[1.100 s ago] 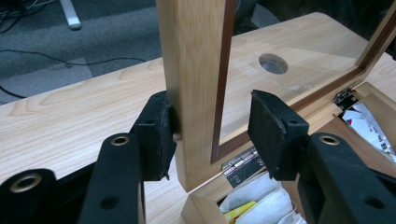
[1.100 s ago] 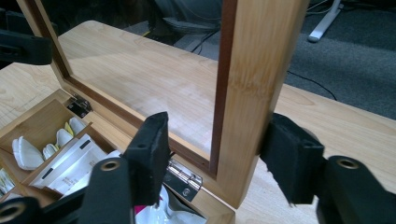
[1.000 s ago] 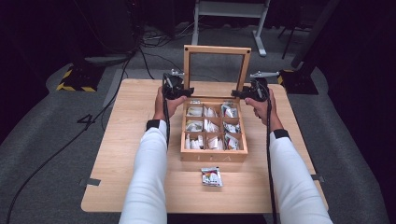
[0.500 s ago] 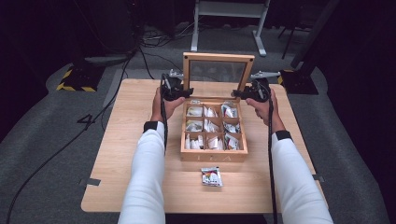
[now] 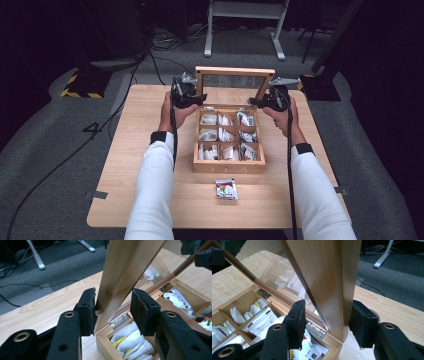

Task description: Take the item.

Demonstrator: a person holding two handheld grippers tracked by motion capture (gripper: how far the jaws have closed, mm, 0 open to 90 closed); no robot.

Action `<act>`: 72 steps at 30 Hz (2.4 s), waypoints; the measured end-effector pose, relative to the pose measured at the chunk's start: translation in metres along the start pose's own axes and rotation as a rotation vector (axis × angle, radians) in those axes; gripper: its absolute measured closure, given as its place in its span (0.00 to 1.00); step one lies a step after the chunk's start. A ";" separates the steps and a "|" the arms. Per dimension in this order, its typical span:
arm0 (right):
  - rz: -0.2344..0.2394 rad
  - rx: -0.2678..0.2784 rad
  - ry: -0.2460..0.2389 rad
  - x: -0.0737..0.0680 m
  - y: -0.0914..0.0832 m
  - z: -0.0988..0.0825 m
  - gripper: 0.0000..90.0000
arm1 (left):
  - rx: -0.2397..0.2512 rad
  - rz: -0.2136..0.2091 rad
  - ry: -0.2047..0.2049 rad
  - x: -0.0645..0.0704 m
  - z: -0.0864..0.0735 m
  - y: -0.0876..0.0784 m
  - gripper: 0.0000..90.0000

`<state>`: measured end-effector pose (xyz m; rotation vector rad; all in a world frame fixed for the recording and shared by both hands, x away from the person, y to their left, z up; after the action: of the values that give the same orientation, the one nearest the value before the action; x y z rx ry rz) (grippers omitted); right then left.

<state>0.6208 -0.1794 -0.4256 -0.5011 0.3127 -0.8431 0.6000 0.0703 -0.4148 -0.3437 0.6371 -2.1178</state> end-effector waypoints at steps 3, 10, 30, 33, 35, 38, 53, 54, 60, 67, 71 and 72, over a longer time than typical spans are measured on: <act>-0.014 0.008 0.001 -0.002 -0.004 0.001 0.56 | -0.004 0.009 0.010 0.001 0.001 -0.002 0.62; -0.003 0.026 -0.009 -0.004 -0.013 0.006 0.57 | 0.044 0.016 0.013 0.007 0.011 -0.017 0.62; 0.002 0.054 -0.065 -0.019 -0.043 0.017 0.58 | 0.049 0.024 0.077 0.023 0.021 -0.048 0.60; 0.001 0.055 -0.066 -0.022 -0.046 0.018 0.57 | 0.048 0.023 0.082 0.024 0.022 -0.051 0.61; -0.002 0.055 -0.076 -0.024 -0.051 0.019 0.57 | 0.043 0.029 0.092 0.028 0.022 -0.058 0.61; 0.004 0.056 -0.075 -0.028 -0.057 0.019 0.57 | 0.033 0.032 0.106 0.031 0.022 -0.061 0.61; 0.018 0.056 -0.126 -0.040 -0.078 0.018 0.58 | 0.023 0.009 0.153 0.036 0.011 -0.086 0.66; 0.018 0.055 -0.133 -0.042 -0.080 0.018 0.57 | 0.020 0.011 0.150 0.038 0.010 -0.088 0.66; 0.026 0.056 -0.139 -0.047 -0.084 0.017 0.56 | 0.024 0.014 0.168 0.045 0.012 -0.093 0.67; 0.037 0.067 -0.136 -0.050 -0.091 0.015 0.55 | 0.028 0.006 0.148 0.049 0.010 -0.097 0.66; 0.042 0.064 -0.140 -0.052 -0.096 0.012 0.54 | 0.030 0.009 0.147 0.051 0.006 -0.099 0.65; 0.041 0.067 -0.144 -0.052 -0.097 0.011 0.53 | 0.035 0.010 0.141 0.053 0.003 -0.099 0.65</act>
<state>0.5322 -0.1899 -0.3606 -0.4891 0.1614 -0.7703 0.5038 0.0744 -0.3564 -0.1722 0.6810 -2.1539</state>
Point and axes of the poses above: each handheld gripper's, and its own axes: y roughly forward along the jaws, z roughly out of its top, x roughly to its right, the point moved 8 cm from there along y, roughly forward along the jaws, and after that the axes turned 1 degree about z, right-handed, at the moved point
